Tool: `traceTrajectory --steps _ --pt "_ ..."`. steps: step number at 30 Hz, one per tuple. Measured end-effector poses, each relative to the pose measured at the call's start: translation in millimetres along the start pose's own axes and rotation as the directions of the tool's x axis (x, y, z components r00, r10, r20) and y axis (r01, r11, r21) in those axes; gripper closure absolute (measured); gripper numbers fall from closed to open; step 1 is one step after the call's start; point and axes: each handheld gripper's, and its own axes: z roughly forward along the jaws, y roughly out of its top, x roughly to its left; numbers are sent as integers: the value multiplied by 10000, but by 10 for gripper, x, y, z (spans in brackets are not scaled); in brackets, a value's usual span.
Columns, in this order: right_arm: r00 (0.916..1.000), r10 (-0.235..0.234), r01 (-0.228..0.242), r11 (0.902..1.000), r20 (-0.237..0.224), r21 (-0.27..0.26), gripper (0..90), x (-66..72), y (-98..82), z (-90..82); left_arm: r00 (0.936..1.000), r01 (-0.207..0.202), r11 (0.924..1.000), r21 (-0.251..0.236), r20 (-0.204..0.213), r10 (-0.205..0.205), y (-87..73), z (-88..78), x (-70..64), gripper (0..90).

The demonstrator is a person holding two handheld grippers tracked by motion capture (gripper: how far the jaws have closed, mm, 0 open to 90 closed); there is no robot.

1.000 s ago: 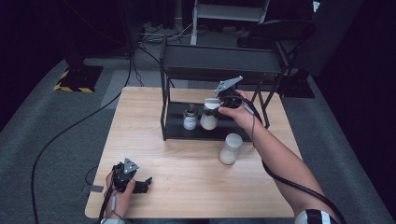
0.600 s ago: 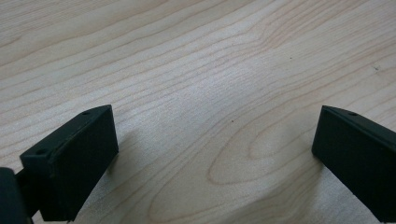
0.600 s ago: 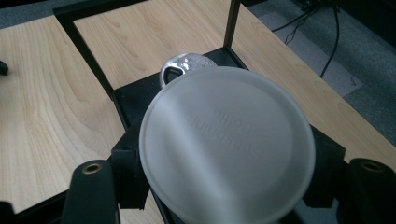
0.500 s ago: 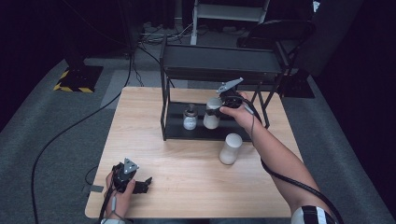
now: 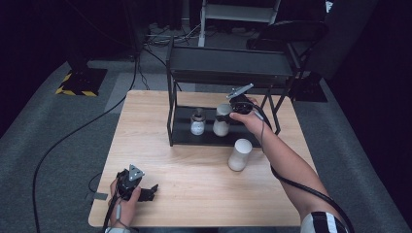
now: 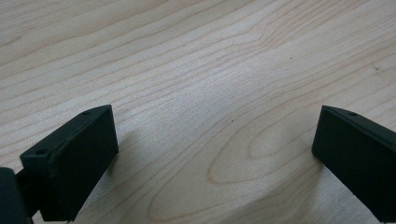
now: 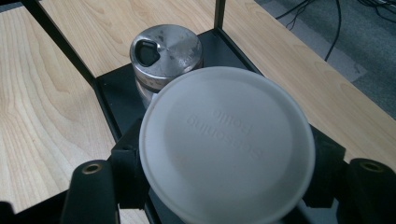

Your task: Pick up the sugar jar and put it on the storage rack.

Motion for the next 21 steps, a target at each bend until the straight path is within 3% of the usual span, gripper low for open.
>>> traceTrajectory --steps 21 --pt "9997 152 -153 9999 -209 -10 338 -28 -94 136 10000 17 10000 10 -17 -17 0 -2 -4 3"
